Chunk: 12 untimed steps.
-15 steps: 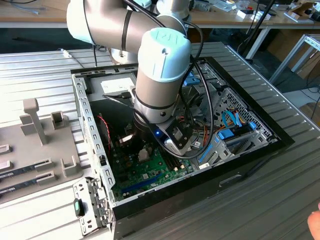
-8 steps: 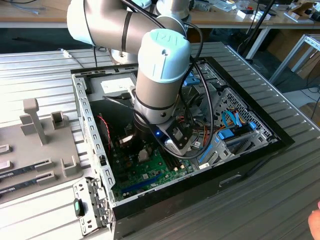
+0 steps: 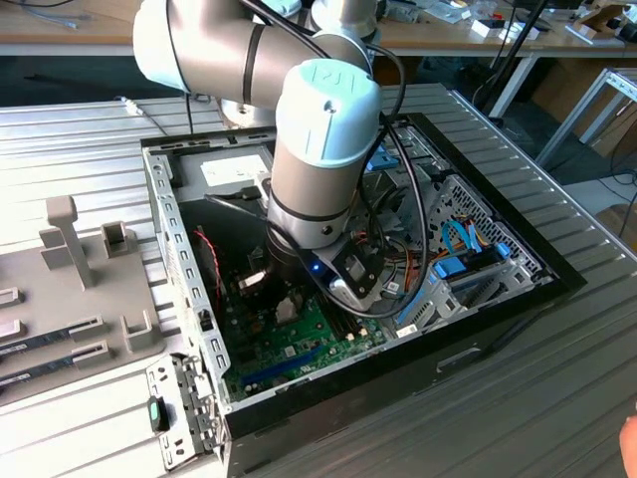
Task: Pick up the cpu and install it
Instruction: 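Place the cpu into insertion slot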
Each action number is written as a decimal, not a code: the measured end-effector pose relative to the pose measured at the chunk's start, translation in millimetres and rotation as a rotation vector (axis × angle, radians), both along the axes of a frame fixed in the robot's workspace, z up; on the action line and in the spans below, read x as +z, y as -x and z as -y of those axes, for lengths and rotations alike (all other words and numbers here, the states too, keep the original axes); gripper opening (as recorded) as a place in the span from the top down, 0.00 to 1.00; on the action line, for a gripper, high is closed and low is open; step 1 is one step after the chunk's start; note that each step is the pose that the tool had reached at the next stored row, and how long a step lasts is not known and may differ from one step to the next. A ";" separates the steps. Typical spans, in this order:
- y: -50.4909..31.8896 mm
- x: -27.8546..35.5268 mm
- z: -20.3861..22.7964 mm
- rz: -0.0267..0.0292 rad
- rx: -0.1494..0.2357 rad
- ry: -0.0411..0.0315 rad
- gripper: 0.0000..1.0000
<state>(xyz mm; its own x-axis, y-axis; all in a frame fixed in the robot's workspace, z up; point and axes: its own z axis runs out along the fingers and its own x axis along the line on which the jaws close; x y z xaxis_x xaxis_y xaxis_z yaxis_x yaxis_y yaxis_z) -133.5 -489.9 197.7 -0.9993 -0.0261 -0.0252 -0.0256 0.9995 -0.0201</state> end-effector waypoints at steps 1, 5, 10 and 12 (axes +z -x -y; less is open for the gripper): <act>-0.1 0.1 1.0 -0.0001 0.000 0.0002 0.53; -0.6 0.0 1.5 -0.0002 0.000 0.0001 0.53; -2.0 0.9 -0.9 0.0002 0.039 -0.0003 0.53; -1.8 1.2 -3.2 0.0002 0.039 -0.0005 0.53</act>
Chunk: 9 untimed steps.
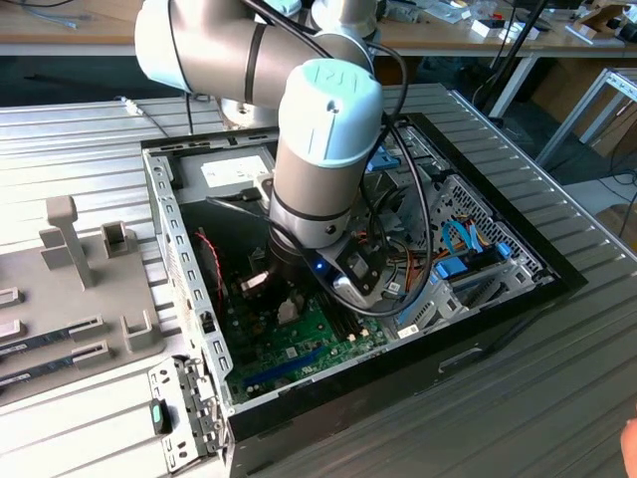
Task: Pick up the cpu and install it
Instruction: 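Place the cpu into insertion slot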
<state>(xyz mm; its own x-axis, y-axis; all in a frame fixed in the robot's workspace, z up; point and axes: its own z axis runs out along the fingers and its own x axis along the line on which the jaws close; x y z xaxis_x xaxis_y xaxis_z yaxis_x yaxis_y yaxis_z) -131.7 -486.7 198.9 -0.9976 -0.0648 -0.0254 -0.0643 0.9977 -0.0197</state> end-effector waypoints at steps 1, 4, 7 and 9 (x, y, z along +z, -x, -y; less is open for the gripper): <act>0.0 0.3 -0.8 -0.0002 -0.001 0.0000 0.53; 0.1 1.2 -1.2 -0.0002 -0.012 -0.0048 0.53; 0.0 3.0 -1.2 -0.0001 -0.033 -0.0127 0.53; 0.0 3.0 -1.2 -0.0001 -0.044 -0.0141 0.53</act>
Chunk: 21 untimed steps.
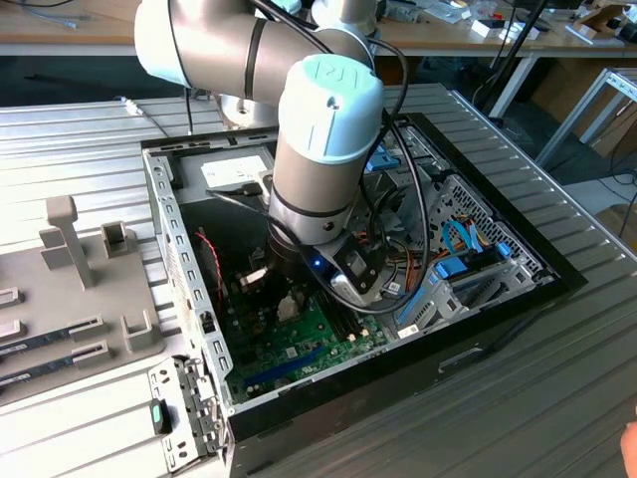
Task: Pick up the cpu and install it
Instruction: 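Place the cpu into insertion slot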
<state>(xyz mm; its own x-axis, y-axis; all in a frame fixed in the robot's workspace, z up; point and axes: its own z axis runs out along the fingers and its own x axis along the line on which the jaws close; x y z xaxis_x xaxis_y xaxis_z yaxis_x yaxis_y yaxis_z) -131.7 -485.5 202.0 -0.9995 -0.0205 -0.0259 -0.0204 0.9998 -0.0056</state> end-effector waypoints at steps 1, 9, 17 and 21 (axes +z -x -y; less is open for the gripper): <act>0.1 0.1 0.1 -0.0001 -0.004 0.0001 0.53; 0.7 -3.7 1.2 -0.0002 -0.009 0.0003 0.53; 0.4 -2.0 4.6 0.0003 -0.009 -0.0005 0.53; 0.4 -0.7 4.7 0.0001 -0.009 -0.0002 0.53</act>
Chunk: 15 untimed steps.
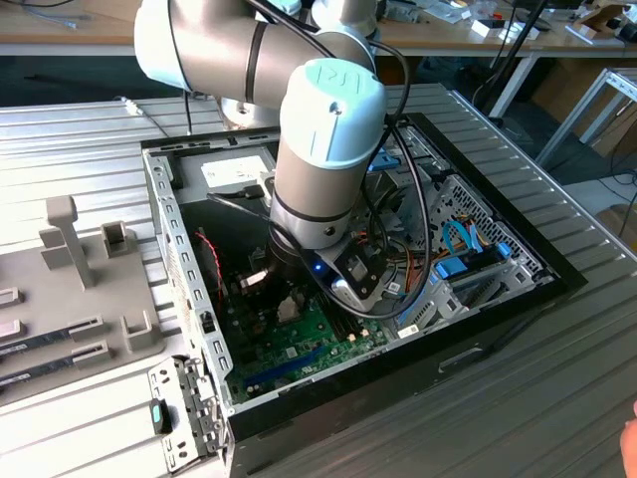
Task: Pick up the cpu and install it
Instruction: 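Place the cpu into insertion slot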
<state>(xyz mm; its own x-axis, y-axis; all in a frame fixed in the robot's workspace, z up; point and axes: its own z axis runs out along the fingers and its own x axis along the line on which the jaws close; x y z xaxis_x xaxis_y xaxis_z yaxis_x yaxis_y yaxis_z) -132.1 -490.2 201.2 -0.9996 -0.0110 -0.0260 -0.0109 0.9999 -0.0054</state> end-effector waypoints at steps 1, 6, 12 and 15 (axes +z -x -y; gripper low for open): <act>0.0 0.1 0.0 -0.0001 0.000 0.0002 0.53; 0.1 -0.8 2.1 -0.0003 0.000 0.0005 0.53; 0.6 -1.5 1.9 -0.0002 0.000 -0.0017 0.53; 0.5 -1.5 0.0 -0.0002 0.007 -0.0021 0.53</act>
<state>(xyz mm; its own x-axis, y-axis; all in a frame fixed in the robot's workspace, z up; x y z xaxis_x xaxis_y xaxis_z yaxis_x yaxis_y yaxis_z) -132.6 -490.1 199.7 -0.9995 -0.0177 -0.0258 -0.0176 0.9998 -0.0033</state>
